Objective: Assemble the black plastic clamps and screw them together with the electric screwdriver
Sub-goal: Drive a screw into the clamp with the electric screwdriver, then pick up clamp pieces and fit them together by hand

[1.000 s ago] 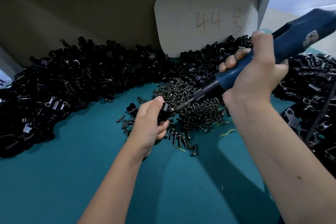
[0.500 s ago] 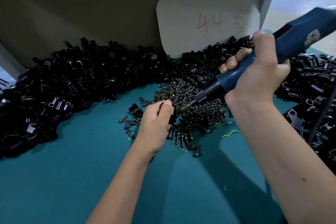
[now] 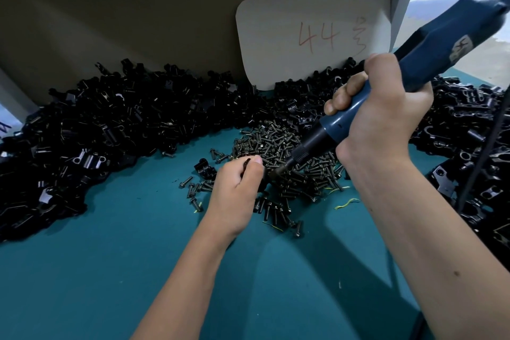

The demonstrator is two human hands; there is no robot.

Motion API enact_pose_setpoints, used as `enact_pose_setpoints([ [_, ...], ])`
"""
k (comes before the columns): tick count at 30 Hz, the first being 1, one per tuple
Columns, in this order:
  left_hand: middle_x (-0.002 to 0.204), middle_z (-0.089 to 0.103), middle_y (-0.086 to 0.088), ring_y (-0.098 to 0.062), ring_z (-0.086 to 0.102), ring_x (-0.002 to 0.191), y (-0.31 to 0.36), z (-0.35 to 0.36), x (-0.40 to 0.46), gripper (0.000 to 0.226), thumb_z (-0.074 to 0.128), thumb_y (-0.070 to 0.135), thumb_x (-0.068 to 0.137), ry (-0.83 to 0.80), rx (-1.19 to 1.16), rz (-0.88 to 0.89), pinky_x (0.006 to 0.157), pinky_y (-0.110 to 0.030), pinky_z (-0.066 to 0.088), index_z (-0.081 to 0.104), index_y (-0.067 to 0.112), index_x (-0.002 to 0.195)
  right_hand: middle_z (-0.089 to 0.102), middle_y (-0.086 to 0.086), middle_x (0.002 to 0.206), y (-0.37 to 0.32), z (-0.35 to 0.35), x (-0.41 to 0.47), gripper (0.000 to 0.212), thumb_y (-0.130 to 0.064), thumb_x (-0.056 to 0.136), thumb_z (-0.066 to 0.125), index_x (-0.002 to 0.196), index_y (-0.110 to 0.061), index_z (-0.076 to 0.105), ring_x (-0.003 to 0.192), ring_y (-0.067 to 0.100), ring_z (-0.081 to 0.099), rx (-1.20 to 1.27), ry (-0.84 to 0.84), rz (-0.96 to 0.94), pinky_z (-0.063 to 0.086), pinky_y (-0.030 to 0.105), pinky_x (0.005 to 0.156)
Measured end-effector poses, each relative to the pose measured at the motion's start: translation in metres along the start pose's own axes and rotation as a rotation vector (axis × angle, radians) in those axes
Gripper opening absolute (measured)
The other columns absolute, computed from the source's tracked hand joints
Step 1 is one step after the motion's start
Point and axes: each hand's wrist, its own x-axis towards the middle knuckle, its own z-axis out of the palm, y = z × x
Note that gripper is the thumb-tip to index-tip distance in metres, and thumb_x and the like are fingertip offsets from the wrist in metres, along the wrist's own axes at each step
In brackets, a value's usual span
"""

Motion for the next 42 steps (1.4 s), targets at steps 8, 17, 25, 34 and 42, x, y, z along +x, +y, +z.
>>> enact_pose_setpoints([
  [8, 0.056, 0.028, 0.011, -0.010, 0.025, 0.053, 0.004, 0.002, -0.003, 0.041, 0.038, 0.051, 0.093, 0.066, 0.005, 0.055, 0.055, -0.039, 0.023, 0.029, 0.026, 0.062, 0.039, 0.004, 0.053, 0.001, -0.001, -0.001, 0.022, 0.000, 0.086, 0.056, 0.096, -0.010, 0.040, 0.040, 0.021, 0.039, 0.008, 0.040, 0.007, 0.039, 0.031, 0.048],
  [17, 0.055, 0.026, 0.011, -0.011, 0.023, 0.053, 0.005, 0.002, -0.001, 0.042, 0.037, 0.053, 0.093, 0.074, 0.003, 0.055, 0.055, -0.040, 0.021, 0.029, 0.032, 0.058, 0.038, 0.004, 0.051, 0.000, 0.001, 0.001, 0.019, 0.000, 0.081, 0.056, 0.088, -0.007, 0.040, 0.038, 0.021, 0.038, 0.006, -0.033, -0.035, 0.039, 0.030, 0.048],
  [25, 0.058, 0.029, 0.009, -0.015, 0.025, 0.052, -0.001, -0.002, 0.002, 0.042, 0.041, 0.053, 0.094, 0.087, -0.093, -0.018, 0.051, -0.038, 0.022, 0.034, 0.029, 0.061, 0.043, 0.004, 0.056, -0.009, 0.000, 0.000, 0.026, -0.009, 0.093, 0.063, 0.106, -0.005, 0.040, 0.043, 0.020, 0.042, 0.037, -0.122, 0.037, 0.040, 0.029, 0.048],
  [34, 0.066, 0.036, 0.001, -0.008, 0.027, 0.049, 0.001, -0.020, 0.011, 0.048, 0.040, 0.060, 0.106, 0.211, -1.101, -0.422, 0.040, -0.018, 0.026, 0.037, 0.017, 0.084, 0.060, 0.001, 0.073, -0.004, -0.007, 0.017, 0.061, -0.032, 0.086, 0.085, 0.126, -0.006, 0.048, 0.056, 0.016, 0.059, -0.154, -0.106, 0.409, 0.055, 0.033, 0.055],
  [42, 0.069, 0.049, -0.005, -0.014, 0.042, 0.055, 0.003, -0.019, 0.013, 0.043, 0.038, 0.048, 0.110, 0.253, -1.131, -0.457, 0.047, -0.023, 0.042, 0.047, 0.011, 0.091, 0.061, 0.010, 0.117, 0.057, -0.026, -0.010, 0.057, -0.004, 0.087, 0.079, 0.122, -0.021, 0.037, 0.084, 0.024, 0.072, -0.730, -0.291, 0.473, 0.064, 0.037, 0.067],
])
